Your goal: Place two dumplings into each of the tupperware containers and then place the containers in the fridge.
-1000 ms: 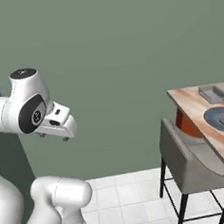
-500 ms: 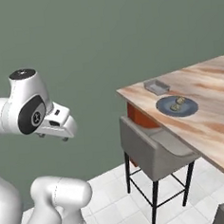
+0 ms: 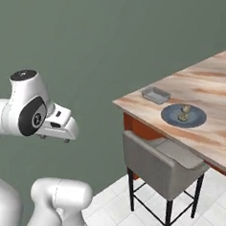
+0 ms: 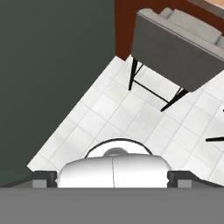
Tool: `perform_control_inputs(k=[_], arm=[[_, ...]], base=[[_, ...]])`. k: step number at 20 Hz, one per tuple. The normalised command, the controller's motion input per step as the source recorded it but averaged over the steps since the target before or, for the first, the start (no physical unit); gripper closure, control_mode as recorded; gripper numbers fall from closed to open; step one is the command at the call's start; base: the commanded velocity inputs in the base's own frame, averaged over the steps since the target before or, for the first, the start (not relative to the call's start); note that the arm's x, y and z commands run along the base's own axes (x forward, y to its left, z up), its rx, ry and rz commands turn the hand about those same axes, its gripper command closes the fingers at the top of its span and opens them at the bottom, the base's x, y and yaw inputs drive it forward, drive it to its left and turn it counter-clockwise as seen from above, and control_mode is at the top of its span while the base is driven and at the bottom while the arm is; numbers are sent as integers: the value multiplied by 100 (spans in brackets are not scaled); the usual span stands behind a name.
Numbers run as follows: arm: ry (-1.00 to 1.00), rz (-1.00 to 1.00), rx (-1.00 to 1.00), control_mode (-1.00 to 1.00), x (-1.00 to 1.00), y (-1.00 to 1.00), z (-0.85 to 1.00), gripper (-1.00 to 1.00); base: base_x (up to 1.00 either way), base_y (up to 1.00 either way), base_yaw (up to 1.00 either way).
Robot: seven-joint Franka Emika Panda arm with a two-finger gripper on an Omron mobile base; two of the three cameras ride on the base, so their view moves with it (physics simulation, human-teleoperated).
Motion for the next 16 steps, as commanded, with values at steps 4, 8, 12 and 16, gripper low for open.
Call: perform_control_inputs(k=[4,8,12,16], arm=[[0,0,0,100,0,0,0,-100],[0,0,0,100,0,0,0,-100],[0,0,0,100,0,0,0,-100],[0,0,0,100,0,0,0,-100]], base=[[54,24,-36],[30,1,-62],[31,3,-56],[33,9,-43]])
